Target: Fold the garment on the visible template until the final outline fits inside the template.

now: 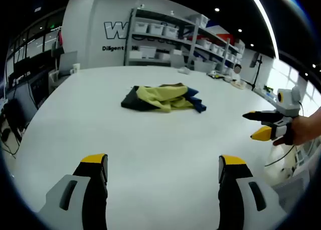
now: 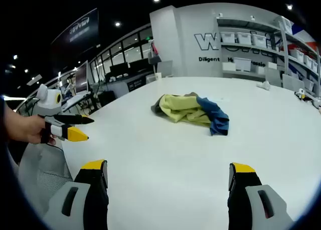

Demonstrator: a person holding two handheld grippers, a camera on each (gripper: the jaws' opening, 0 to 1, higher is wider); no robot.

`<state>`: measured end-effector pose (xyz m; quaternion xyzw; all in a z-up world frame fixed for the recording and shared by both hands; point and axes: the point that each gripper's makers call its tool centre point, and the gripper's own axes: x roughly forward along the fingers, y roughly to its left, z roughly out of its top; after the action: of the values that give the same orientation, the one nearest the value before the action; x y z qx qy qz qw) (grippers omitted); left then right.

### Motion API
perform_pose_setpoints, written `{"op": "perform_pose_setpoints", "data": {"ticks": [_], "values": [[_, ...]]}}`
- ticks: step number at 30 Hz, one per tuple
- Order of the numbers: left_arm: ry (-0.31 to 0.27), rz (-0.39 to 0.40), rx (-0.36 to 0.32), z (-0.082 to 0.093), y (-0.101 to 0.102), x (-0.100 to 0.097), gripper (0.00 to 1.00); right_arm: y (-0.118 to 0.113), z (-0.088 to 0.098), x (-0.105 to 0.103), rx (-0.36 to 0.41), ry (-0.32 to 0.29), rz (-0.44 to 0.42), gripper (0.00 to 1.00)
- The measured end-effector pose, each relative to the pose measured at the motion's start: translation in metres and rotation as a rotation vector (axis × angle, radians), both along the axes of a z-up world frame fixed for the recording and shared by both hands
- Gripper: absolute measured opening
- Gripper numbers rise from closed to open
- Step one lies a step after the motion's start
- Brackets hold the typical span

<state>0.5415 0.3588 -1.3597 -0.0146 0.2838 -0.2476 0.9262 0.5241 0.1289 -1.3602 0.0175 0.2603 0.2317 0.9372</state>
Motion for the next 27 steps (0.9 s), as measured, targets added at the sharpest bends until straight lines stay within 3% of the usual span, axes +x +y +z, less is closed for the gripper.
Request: {"op": "perform_pose_setpoints", "data": {"ticks": [27], "values": [[0.005, -0.008, 0.002, -0.0002, -0.0006, 0.0015, 0.91, 0.0026, -0.0002, 0.0069, 0.011, -0.001, 0.018, 0.99]]}}
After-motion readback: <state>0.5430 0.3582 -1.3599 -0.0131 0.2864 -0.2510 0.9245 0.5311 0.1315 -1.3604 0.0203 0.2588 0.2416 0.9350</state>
